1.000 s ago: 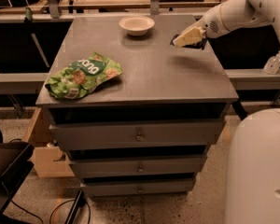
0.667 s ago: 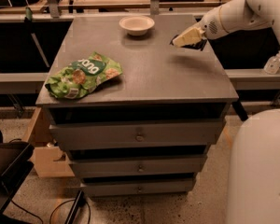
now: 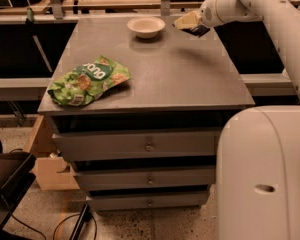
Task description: Move rxbar blueberry near paper bowl
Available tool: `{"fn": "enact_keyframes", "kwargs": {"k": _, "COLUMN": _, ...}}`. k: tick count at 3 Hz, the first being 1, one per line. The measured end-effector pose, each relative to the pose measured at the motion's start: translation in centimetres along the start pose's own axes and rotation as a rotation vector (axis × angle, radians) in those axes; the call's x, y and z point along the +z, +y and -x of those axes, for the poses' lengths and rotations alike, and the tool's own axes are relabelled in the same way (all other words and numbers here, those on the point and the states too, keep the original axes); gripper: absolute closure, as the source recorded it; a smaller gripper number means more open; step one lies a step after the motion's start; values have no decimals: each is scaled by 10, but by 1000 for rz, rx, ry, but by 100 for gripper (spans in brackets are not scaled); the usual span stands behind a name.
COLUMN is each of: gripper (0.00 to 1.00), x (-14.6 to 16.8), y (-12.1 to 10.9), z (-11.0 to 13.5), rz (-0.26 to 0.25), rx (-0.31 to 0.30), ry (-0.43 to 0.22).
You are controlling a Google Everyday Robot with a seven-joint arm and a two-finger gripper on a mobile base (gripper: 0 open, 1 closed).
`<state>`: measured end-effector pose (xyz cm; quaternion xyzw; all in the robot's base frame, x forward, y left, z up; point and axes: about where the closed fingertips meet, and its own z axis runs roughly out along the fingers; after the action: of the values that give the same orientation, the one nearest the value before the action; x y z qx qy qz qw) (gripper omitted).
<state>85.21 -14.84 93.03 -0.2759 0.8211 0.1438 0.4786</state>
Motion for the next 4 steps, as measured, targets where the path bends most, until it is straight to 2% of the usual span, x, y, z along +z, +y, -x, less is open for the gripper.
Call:
{"fn": "enact_keyframes", "kwargs": {"k": 1, "gripper": 100, "x": 26, "y": -30, "z": 15, "rz": -116, "rx": 48, "ry": -1}}
{"fn": "enact_keyframes", "kwargs": {"k": 2, "gripper": 100, "x": 40, "y": -67, "z": 4, "rz": -234, "rx": 113, "ry": 19}}
{"fn": "enact_keyframes", "kwargs": {"k": 3, "gripper": 100, "x": 45, "y": -93, "z": -11, "rz": -319, "rx": 174, "ry": 32}}
{"fn": "enact_keyframes", "kwargs": {"k": 4, "gripper": 81, "x": 48, "y": -93, "z": -13, "rz": -321, "rx": 190, "ry": 36}}
